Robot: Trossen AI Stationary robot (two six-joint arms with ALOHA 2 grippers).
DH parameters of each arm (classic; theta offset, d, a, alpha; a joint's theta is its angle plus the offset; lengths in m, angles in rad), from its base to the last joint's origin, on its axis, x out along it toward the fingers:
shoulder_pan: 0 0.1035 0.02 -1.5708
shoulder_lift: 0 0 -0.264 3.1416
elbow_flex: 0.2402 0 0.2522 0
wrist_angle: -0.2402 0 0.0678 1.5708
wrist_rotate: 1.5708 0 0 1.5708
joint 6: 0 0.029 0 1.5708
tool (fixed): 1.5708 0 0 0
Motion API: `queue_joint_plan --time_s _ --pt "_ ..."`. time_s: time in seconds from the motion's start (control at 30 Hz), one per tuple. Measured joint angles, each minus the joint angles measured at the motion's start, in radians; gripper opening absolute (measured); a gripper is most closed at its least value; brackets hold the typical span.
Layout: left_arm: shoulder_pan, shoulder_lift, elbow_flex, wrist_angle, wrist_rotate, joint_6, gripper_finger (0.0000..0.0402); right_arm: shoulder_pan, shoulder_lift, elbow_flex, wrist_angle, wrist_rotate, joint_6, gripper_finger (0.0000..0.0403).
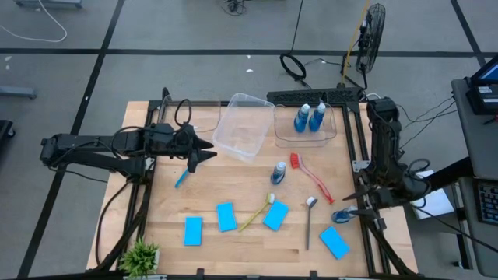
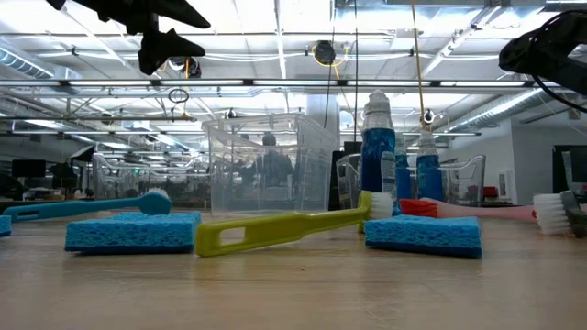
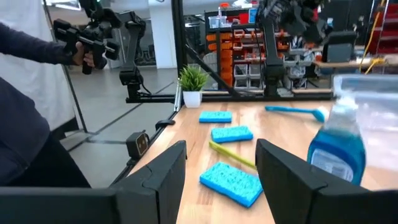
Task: Pick & Place Kitchen Sink Supplies
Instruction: Put the blue soap dispenser into the right transparent bin
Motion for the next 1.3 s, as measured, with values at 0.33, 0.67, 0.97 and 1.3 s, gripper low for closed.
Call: queue_joint_plan --time_s 0.33,0.67,0.97,1.3 --pt "0.0 0.0 0.0 0.0 0.0 0.003 0.0214 0.036 0.014 -0.01 0.003 0.0 0.077 0.0183" --pt "0.0 0.0 0.0 -0.001 0.0 0.022 0.0214 0.129 0.014 -0.01 0.038 0.0 0.146 0.0183" --pt "0.0 0.0 0.0 -0.001 0.0 0.016 0.0214 0.213 0.014 -0.01 0.289 0.001 -0.179 0.0183" --pt "0.0 0.0 0.0 0.0 0.0 0.016 0.0214 0.24 0.014 -0.01 0.371 0.001 -0.325 0.0183"
